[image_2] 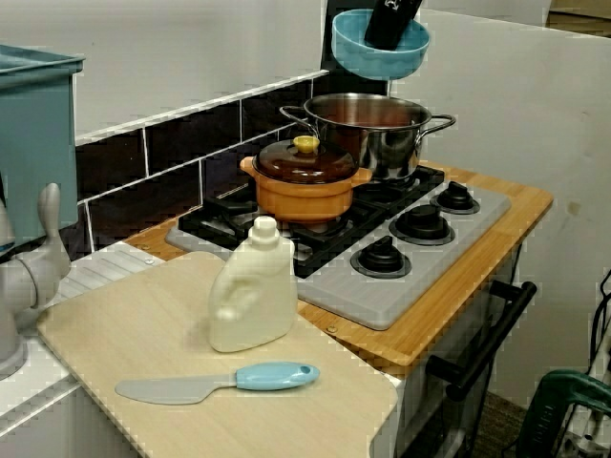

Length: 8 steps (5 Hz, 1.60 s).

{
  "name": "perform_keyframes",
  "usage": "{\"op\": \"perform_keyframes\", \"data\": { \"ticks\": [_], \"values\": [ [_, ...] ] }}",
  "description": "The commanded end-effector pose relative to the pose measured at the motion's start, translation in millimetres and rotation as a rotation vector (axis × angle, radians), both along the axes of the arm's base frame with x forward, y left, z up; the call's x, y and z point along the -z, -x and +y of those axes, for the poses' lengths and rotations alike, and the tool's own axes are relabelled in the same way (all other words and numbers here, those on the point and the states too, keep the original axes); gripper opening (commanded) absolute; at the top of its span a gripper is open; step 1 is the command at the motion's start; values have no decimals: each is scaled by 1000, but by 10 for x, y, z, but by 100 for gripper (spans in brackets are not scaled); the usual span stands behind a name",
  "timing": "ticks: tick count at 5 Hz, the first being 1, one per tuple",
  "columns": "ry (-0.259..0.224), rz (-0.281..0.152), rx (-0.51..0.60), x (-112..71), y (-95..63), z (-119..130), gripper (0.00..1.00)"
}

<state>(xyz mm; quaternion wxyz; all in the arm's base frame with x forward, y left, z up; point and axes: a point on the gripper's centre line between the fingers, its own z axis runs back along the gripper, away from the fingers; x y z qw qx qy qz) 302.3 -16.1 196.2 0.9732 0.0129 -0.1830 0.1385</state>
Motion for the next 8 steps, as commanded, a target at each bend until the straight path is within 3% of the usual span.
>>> {"op": "perform_keyframes", "data": {
  "ticks": [1, 3, 4, 6, 8],
  "values": [
    [-14, -26, 46, -20, 18, -204, 0],
    [5, -30, 57, -82, -23, -299, 0],
    [-22, -43, 45, 0, -126, -310, 0],
    [-28, 4, 10, -37, -320, -87, 0],
    [-7, 9, -14, -295, -447, 200, 0]
  ]
}}
